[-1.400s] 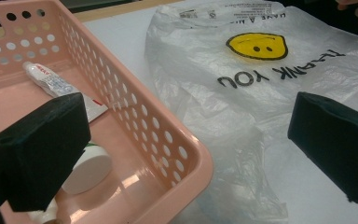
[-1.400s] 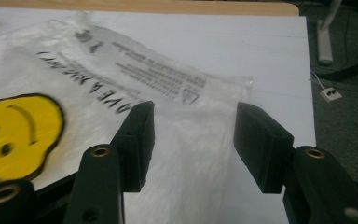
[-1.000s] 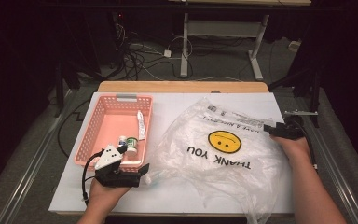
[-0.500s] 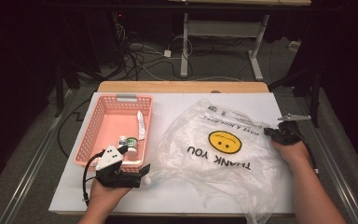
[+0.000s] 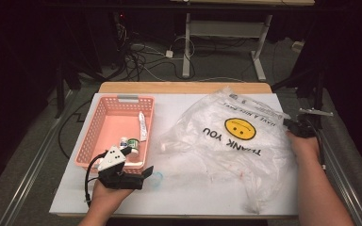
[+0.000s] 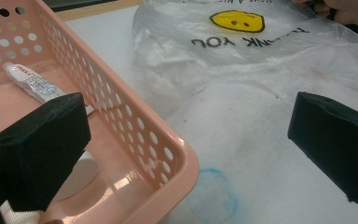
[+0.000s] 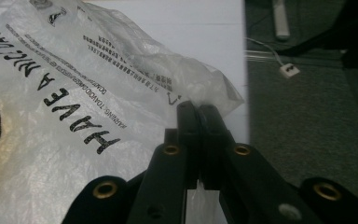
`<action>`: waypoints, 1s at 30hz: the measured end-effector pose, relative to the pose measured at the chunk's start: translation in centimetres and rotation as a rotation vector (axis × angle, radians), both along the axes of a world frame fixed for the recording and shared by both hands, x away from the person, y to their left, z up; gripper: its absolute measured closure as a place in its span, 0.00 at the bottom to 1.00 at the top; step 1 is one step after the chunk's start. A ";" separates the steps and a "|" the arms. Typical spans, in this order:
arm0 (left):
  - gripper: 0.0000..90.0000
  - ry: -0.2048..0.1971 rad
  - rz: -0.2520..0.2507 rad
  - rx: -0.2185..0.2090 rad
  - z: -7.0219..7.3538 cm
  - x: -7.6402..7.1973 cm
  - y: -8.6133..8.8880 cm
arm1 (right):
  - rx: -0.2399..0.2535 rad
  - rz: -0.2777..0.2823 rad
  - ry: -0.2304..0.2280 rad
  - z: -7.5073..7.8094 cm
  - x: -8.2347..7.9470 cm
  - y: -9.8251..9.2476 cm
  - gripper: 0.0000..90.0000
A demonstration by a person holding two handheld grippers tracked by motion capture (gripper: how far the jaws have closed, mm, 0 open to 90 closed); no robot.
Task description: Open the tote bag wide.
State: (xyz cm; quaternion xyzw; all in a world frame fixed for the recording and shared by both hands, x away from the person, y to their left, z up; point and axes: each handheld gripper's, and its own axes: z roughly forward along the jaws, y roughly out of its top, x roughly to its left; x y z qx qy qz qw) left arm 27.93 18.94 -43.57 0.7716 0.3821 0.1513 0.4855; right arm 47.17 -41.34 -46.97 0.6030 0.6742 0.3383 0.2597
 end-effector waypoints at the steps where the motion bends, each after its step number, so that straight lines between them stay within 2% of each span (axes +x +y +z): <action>1: 0.00 -0.002 0.000 0.003 0.0 0.0 0.0 | 0.000 0.000 0.000 0.0 0.0 0.0 1.00; 7: 0.00 0.004 -0.001 -0.003 0.0 0.1 0.1 | -0.010 -0.026 0.000 0.2 -1.6 0.1 1.00; 10: 0.00 0.006 0.001 -0.004 0.1 0.0 0.3 | -0.028 -0.024 -0.008 0.3 -3.3 0.8 0.99; 14: 0.00 0.008 -0.002 0.000 0.1 0.0 0.4 | -0.030 -0.009 -0.002 0.2 -4.4 1.1 0.98; 17: 0.00 0.012 0.003 0.001 0.1 0.0 0.5 | -0.022 0.007 -0.001 0.2 -5.4 1.3 0.91; 18: 0.00 0.012 0.006 -0.002 0.1 0.0 0.6 | -0.024 0.028 -0.002 0.4 -6.1 1.4 0.84; 19: 0.00 0.013 0.006 -0.007 0.1 0.0 0.6 | -0.024 0.028 -0.002 0.4 -6.1 1.4 0.84; 20: 0.00 0.015 0.005 -0.010 0.1 0.0 0.6 | -0.011 0.047 -0.011 0.6 -6.8 1.2 0.73; 22: 0.00 0.017 0.011 -0.015 0.0 0.0 0.5 | -0.014 0.053 -0.022 0.8 -7.2 1.1 0.70; 25: 0.00 0.024 0.013 -0.025 -0.1 0.1 0.5 | -0.002 0.068 -0.039 1.4 -8.7 0.8 0.62; 27: 0.00 0.023 0.015 -0.026 -0.2 0.1 0.4 | -0.016 0.086 -0.060 1.6 -9.8 0.6 0.60; 28: 0.00 0.024 0.014 -0.027 -0.3 0.1 0.4 | -0.005 0.117 -0.071 1.7 -11.0 0.6 0.57; 29: 0.00 0.023 0.016 -0.026 -0.3 0.1 0.3 | -0.005 0.117 -0.071 1.7 -11.0 0.6 0.57; 30: 0.00 0.019 0.018 -0.026 -0.3 0.1 0.3 | -0.011 0.147 -0.075 1.7 -12.0 1.0 0.53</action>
